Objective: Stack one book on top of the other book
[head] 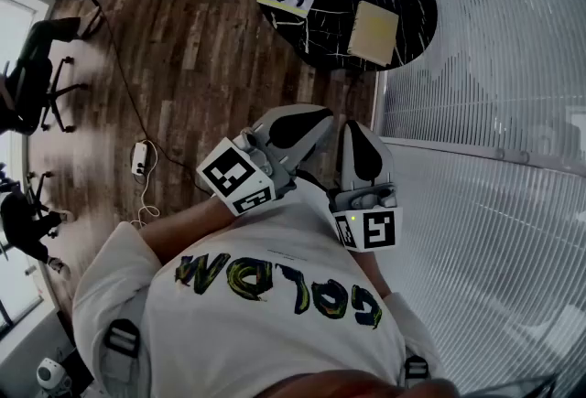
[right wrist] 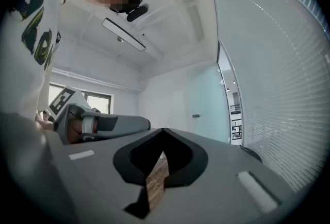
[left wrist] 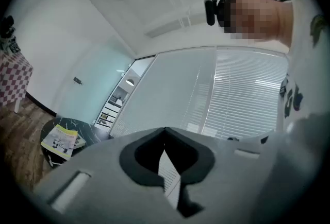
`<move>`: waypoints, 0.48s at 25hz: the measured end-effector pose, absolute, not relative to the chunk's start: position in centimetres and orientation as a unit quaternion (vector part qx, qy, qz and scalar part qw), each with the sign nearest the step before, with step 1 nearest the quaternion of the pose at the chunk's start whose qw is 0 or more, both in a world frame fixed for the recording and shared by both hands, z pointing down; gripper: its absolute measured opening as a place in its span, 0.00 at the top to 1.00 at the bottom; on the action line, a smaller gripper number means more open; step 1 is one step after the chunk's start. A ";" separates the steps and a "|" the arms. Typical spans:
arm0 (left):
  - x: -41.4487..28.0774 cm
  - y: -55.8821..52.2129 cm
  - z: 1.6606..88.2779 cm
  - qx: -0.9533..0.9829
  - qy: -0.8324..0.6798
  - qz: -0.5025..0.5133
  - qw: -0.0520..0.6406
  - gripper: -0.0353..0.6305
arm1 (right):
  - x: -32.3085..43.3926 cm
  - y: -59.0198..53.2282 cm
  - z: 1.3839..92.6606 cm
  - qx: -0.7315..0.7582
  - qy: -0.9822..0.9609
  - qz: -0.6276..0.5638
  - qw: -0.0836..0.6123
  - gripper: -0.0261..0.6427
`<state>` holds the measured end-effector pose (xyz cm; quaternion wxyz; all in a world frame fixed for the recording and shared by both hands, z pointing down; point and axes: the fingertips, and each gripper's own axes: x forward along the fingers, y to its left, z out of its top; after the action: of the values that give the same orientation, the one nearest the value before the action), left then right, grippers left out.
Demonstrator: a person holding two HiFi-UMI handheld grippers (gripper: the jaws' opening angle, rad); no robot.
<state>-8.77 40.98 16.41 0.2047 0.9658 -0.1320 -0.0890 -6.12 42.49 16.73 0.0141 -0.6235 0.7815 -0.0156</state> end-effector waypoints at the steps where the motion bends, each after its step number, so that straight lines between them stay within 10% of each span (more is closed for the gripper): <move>1: -8.7 41.0 16.4 0.966 -0.132 -0.089 0.205 0.95 | -6.0 42.5 16.7 -0.624 0.781 -0.016 0.014 0.96; 12: -6.9 41.9 17.6 0.965 -0.144 -0.068 0.207 0.95 | -5.0 43.4 16.6 -0.601 0.799 -0.014 0.036 0.96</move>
<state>-6.88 41.90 17.58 0.2069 0.9653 -0.1439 -0.0680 -5.01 43.43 16.59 0.0359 -0.6007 0.7985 -0.0145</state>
